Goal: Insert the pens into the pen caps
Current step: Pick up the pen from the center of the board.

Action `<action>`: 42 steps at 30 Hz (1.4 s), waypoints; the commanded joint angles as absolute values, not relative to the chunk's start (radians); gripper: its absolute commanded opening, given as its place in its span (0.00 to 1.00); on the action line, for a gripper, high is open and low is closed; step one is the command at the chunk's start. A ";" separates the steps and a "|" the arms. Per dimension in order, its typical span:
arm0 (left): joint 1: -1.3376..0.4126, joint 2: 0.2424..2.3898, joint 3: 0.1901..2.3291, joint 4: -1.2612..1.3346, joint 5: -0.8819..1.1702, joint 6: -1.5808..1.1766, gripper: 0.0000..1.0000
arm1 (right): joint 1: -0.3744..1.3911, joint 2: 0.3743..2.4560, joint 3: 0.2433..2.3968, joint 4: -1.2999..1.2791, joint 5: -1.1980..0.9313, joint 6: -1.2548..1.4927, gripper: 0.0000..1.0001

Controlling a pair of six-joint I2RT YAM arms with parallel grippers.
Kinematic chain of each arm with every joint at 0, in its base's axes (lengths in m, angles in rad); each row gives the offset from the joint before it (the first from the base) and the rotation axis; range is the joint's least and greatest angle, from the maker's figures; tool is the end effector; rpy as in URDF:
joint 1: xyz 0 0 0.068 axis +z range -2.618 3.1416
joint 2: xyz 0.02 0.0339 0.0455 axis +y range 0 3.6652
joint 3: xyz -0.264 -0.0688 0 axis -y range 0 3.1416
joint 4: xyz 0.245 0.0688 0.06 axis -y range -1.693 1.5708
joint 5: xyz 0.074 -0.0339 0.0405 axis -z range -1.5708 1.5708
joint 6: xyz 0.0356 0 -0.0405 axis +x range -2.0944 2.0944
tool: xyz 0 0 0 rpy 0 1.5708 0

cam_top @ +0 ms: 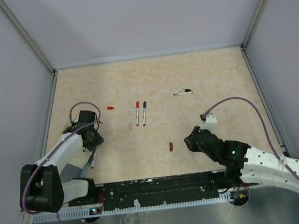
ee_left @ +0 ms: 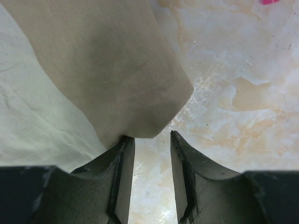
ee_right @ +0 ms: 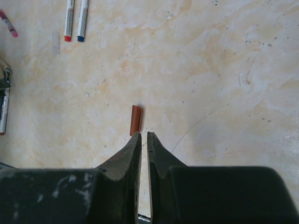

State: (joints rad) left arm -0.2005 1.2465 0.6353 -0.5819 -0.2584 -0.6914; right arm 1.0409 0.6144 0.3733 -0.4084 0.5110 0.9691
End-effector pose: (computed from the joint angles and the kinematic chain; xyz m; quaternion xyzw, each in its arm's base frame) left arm 0.2085 -0.0331 0.1715 -0.2601 0.9390 0.0339 0.2225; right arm 0.0859 0.1122 0.2019 0.0812 0.8702 0.2417 0.4217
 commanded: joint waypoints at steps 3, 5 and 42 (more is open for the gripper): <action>-0.172 1.268 0.638 -0.575 -0.269 -0.689 0.43 | 1.048 0.603 0.372 -0.374 0.539 0.960 0.11; -0.172 1.270 0.642 -0.580 -0.267 -0.687 0.43 | 1.048 0.604 0.371 -0.373 0.541 0.959 0.11; -0.183 1.329 0.705 -0.663 -0.136 -0.683 0.37 | 1.048 0.610 0.356 -0.333 0.522 0.957 0.12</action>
State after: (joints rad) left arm -0.1787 1.3407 0.6994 -0.6529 -0.1734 -0.6769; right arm 1.0409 0.6117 0.3531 -0.3817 0.5018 0.9615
